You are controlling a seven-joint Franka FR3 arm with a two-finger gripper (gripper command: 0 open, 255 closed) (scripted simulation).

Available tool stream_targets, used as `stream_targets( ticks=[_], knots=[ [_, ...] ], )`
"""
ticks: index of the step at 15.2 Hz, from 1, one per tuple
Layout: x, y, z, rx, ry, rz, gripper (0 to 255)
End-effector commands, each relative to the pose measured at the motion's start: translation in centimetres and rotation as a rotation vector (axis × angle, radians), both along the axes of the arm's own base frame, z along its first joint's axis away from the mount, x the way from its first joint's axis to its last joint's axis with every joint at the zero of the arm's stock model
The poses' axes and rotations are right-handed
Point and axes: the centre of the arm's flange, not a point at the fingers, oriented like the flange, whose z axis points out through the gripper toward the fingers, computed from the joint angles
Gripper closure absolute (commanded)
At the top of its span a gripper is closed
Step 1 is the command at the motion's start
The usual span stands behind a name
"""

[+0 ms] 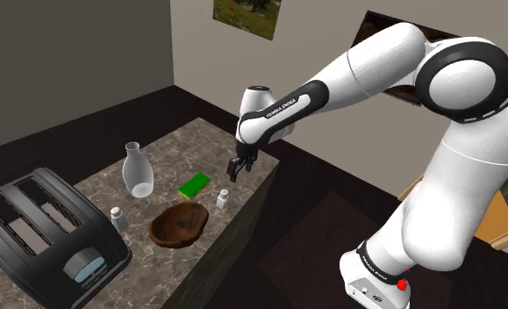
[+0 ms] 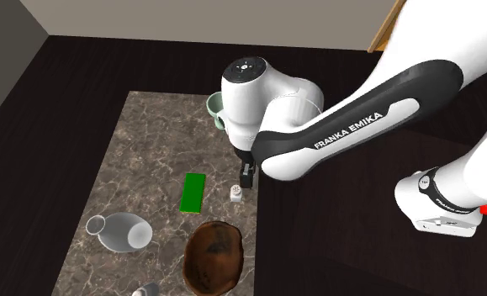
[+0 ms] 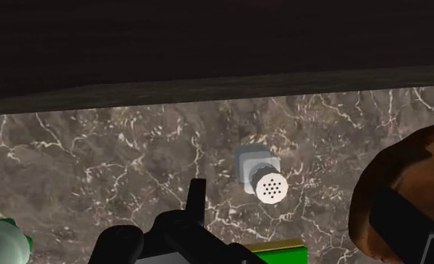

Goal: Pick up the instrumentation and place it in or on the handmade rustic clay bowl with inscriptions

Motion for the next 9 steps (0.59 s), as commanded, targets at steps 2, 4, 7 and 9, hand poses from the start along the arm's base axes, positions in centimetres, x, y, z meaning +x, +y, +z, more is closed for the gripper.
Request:
stream_targets(
  ticks=[2,4,7,9],
  knots=[
    [1.8,1.2,-3.4,-0.002,0.002,0.031,0],
    [3.0,2.0,-5.7,-0.004,0.003,0.051,0],
    [4.8,3.3,-9.1,-0.007,0.005,0.081,0],
    [5.6,3.9,-10.7,-0.008,0.006,0.095,0]
  ],
)
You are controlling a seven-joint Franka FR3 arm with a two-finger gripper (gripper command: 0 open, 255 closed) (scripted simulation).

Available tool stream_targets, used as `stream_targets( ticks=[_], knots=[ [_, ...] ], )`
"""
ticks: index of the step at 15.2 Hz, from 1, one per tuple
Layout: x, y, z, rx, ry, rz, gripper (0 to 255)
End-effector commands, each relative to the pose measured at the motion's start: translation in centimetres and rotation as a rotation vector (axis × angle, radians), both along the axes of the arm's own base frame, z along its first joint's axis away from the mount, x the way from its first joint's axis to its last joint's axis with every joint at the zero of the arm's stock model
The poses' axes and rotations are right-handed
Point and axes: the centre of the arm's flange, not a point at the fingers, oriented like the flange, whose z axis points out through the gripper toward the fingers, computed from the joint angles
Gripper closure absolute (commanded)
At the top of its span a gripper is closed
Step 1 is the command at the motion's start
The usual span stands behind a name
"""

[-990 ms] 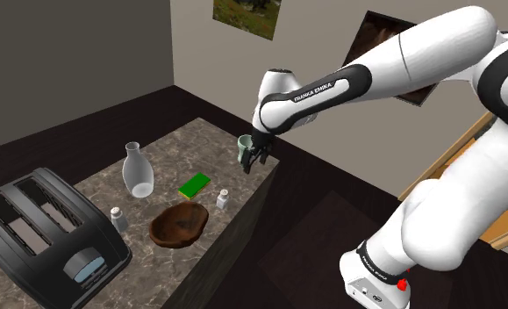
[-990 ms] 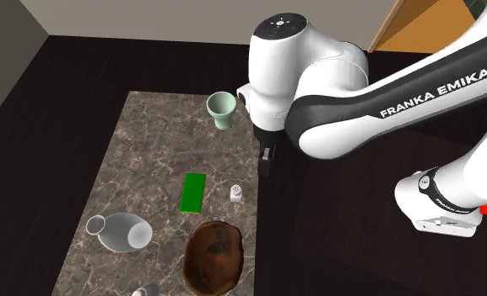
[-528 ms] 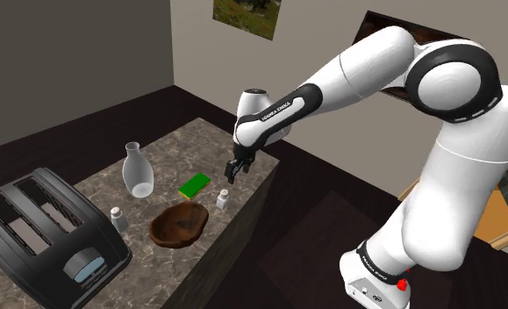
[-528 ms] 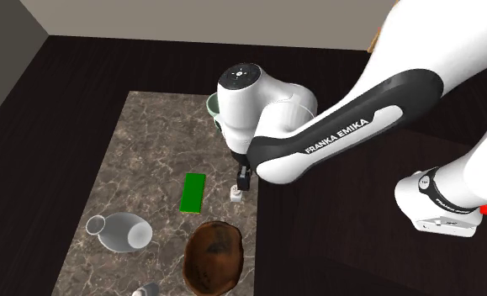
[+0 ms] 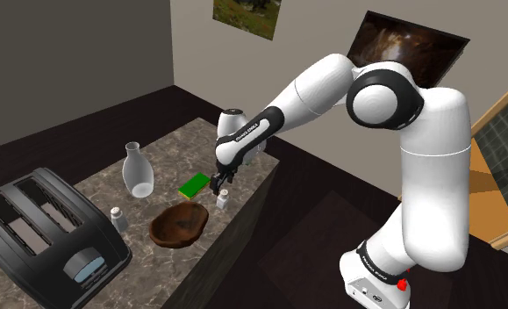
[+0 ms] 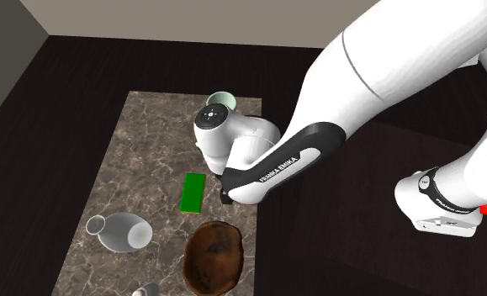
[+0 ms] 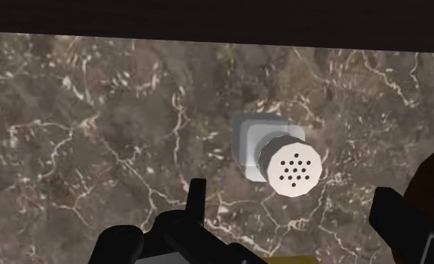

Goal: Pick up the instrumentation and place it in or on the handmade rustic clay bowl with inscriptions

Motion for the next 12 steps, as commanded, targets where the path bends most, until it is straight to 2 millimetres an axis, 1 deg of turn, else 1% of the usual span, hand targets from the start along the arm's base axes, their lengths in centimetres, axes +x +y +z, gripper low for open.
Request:
stream_targets(
  ticks=[1,6,7,12],
  knots=[
    [0.4,0.3,-1.2,-0.001,0.000,0.007,0],
    [0.1,0.5,-3.8,-0.001,0.000,0.007,0],
    [0.0,0.6,-4.6,-0.001,0.000,0.007,0],
    [0.0,0.6,-4.6,-0.001,0.000,0.007,0]
  ],
)
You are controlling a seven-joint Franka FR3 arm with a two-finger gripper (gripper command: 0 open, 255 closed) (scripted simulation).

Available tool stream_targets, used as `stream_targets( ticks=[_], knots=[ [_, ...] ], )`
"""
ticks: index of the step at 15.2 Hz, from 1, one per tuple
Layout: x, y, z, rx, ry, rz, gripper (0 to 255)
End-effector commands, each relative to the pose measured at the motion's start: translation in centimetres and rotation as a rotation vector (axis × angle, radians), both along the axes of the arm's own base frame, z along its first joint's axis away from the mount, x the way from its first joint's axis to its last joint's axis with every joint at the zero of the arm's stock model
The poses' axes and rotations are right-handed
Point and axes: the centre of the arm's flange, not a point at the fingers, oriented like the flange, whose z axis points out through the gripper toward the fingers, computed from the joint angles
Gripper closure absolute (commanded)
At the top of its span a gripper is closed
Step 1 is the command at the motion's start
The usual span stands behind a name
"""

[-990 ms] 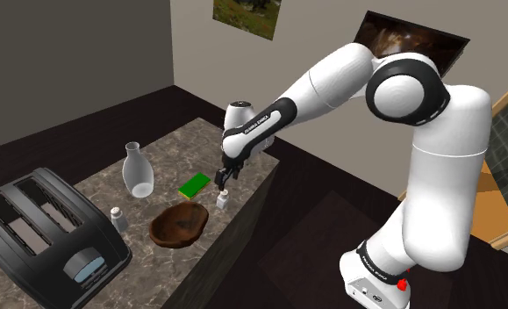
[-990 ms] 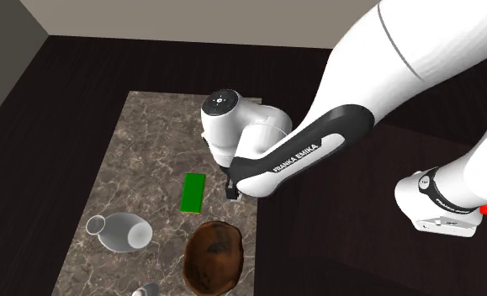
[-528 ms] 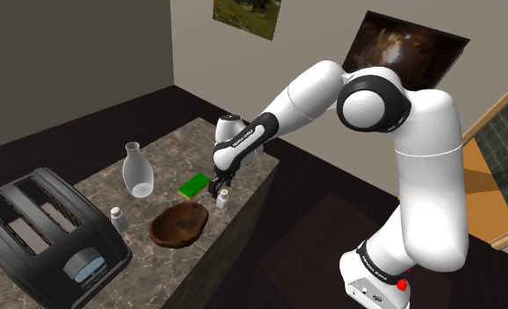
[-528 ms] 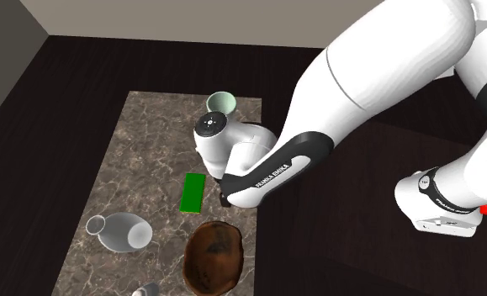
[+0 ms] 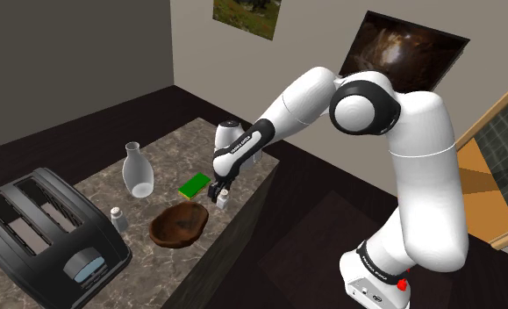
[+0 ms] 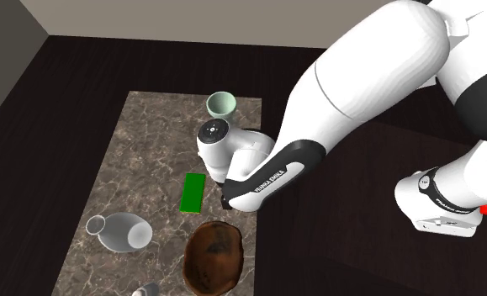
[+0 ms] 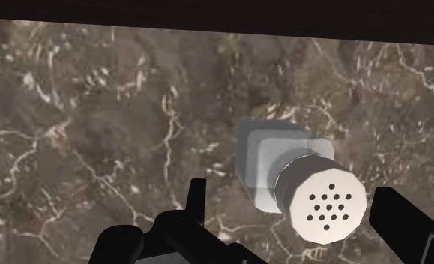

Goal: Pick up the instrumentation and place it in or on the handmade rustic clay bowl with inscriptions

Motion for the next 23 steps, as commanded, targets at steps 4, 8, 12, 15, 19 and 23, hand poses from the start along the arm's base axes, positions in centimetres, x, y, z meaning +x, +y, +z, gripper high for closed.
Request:
stream_targets(
  ticks=[4,8,12,15,19,23],
  knots=[
    [0.0,0.0,0.0,0.000,0.000,0.000,255],
    [0.0,0.0,0.0,0.000,0.000,0.000,255],
    [0.0,0.0,0.0,0.000,0.000,0.000,255],
    [0.0,0.0,1.0,0.000,0.000,0.000,255],
    [0.0,0.0,3.2,0.000,0.000,0.000,255],
    [0.0,0.0,5.3,0.000,0.000,0.000,255]
  ],
)
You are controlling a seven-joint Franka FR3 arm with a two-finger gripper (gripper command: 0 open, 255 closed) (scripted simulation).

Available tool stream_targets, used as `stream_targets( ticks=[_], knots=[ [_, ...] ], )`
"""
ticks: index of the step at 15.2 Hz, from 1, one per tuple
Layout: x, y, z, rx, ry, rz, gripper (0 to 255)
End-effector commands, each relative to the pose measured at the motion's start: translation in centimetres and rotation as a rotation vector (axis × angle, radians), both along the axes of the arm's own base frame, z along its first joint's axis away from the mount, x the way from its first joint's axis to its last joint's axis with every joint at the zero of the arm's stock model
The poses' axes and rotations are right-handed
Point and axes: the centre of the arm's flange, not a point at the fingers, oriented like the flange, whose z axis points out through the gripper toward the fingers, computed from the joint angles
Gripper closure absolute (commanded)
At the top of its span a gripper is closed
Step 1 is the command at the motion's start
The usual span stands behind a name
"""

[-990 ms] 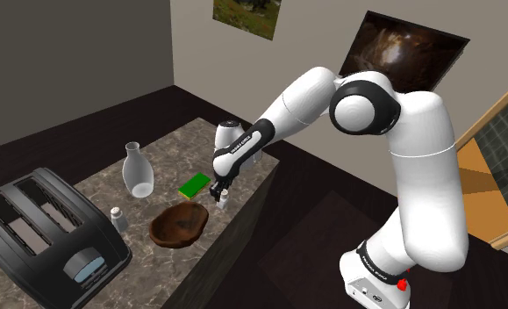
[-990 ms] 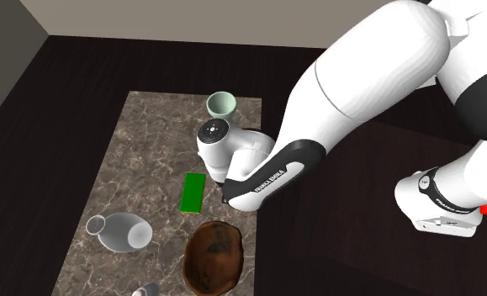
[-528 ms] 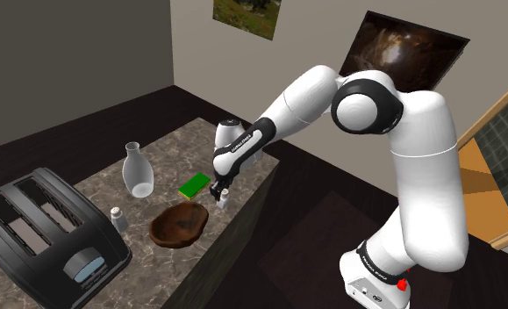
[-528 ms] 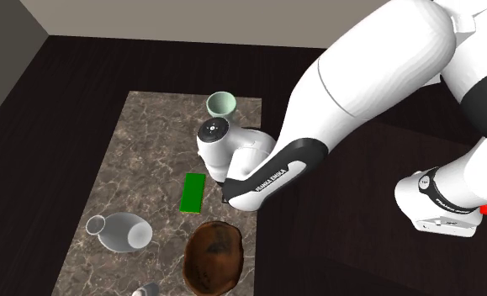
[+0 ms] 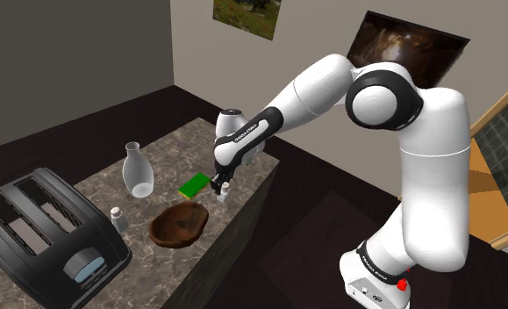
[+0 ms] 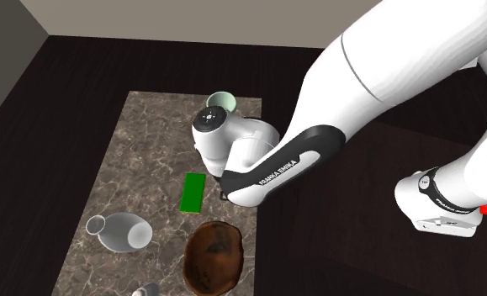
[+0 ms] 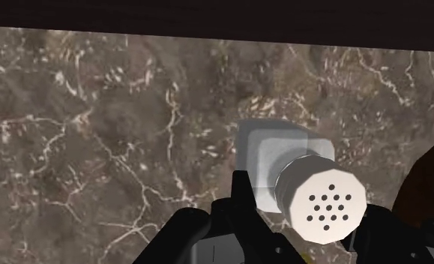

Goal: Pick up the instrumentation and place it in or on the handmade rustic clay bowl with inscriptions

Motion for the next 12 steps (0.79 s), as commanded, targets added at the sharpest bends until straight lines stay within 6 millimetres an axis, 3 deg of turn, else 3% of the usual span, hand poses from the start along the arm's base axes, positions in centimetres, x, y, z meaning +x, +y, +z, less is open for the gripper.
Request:
stream_targets(
  ticks=[1,12],
  knots=[
    [-0.1,0.0,1.1,0.000,0.000,0.000,255],
    [-0.1,0.0,6.9,0.000,0.000,0.000,255]
  ],
)
